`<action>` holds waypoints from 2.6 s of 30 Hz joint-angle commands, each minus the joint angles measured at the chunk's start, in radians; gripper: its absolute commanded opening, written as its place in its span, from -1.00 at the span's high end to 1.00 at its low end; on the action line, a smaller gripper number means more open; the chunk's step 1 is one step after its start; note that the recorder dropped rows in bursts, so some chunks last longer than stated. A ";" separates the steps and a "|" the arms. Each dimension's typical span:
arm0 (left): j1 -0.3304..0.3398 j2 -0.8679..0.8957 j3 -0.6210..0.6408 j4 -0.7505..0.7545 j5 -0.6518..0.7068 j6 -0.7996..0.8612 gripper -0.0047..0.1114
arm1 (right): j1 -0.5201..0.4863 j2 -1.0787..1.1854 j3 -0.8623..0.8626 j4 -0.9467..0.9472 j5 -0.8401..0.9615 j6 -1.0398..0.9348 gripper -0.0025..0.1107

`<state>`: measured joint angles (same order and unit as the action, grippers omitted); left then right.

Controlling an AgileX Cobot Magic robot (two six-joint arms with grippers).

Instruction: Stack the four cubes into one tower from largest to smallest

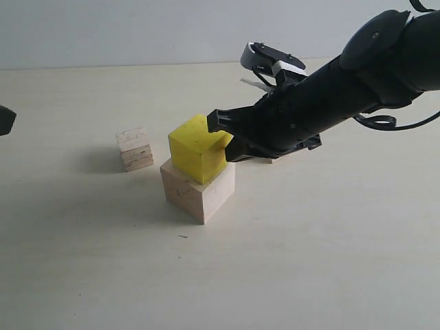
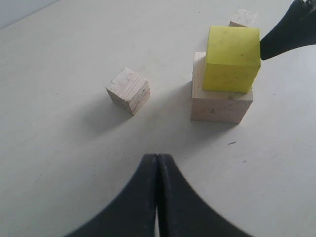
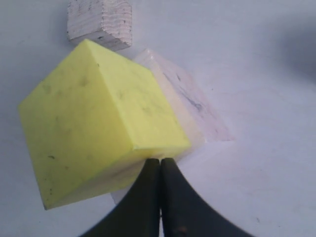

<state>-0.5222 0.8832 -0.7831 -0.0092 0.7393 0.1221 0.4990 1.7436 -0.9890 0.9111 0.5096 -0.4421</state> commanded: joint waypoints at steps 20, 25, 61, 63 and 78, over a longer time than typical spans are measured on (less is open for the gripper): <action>-0.006 -0.012 0.003 -0.015 -0.013 0.000 0.92 | 0.001 -0.081 0.165 -0.081 0.036 0.079 0.96; -0.006 -0.012 0.003 -0.015 -0.013 0.000 0.92 | 0.001 -0.090 0.216 0.163 0.036 -0.124 0.96; -0.006 -0.011 0.003 -0.015 -0.019 0.000 0.92 | 0.066 0.097 0.221 0.803 0.014 -0.685 0.96; -0.006 -0.011 0.003 -0.015 -0.019 0.000 0.92 | 0.066 0.097 0.221 0.833 0.007 -0.719 0.96; -0.006 0.048 0.074 -0.188 -0.026 0.008 0.92 | 0.064 -0.051 0.205 0.487 -0.119 -0.508 0.96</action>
<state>-0.5222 0.8928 -0.7440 -0.1239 0.7268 0.1221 0.5626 1.7577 -0.7790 1.5632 0.4546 -1.0713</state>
